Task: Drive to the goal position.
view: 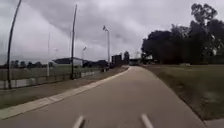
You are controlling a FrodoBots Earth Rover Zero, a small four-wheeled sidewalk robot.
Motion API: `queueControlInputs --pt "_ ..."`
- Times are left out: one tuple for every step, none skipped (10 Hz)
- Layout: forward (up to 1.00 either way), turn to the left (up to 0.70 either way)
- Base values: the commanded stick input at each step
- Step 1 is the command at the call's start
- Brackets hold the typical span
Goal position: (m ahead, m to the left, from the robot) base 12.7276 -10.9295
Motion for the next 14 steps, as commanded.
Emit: queueControlInputs --pt "0.00 0.99" --pt "0.00 0.99" --pt "0.00 1.00" --pt "0.00 0.99" --pt "0.00 0.97" --pt "0.00 0.98" --pt "0.00 0.99" --pt "0.00 0.96" --pt "0.00 0.95" --pt "0.00 0.98" --pt "0.00 0.99" --pt "0.00 0.99" --pt "0.00 0.99" --pt "0.00 0.99"
